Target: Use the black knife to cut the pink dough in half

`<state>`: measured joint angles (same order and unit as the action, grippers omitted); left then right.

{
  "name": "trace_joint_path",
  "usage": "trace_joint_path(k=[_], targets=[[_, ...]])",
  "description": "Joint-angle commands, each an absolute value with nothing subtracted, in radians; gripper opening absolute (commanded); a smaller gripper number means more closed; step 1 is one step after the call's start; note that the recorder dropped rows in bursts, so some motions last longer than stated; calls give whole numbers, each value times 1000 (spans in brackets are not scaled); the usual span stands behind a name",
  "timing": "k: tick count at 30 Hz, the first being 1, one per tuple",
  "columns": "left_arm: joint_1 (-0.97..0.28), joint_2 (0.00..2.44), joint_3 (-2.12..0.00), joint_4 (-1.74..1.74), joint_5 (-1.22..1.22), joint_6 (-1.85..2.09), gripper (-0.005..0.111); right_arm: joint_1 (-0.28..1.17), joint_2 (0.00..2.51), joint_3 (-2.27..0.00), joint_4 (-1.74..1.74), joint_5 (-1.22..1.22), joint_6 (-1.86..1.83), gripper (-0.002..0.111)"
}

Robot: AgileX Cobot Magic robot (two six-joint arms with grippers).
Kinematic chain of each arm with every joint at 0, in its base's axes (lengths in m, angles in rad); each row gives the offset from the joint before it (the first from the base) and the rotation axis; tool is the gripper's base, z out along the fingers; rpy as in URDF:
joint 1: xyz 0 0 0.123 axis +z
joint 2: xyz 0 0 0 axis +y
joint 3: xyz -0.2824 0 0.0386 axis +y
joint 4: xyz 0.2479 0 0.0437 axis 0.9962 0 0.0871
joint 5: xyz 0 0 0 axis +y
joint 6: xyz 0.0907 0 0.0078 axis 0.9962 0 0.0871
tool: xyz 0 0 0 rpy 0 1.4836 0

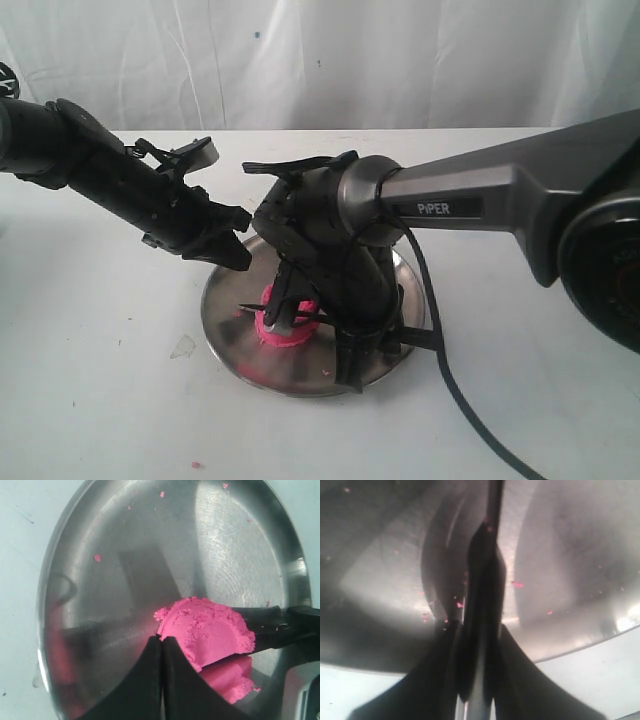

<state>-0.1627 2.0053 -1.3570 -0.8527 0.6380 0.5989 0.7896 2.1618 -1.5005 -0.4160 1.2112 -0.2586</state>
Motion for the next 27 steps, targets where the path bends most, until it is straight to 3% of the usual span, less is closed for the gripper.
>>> trace_joint_path(k=[1,15,27], targets=[[-164,2000,-1361,-859,650,602,0,785,2154,-1478,-402,1221,-273,0],[-164,2000,-1361,-859,645,602,0,776,2122,-1476,-266,1221,-374,0],[-164,2000,-1361,-859,647,602,0,726,2122,-1476,-442,1221,-284,0]])
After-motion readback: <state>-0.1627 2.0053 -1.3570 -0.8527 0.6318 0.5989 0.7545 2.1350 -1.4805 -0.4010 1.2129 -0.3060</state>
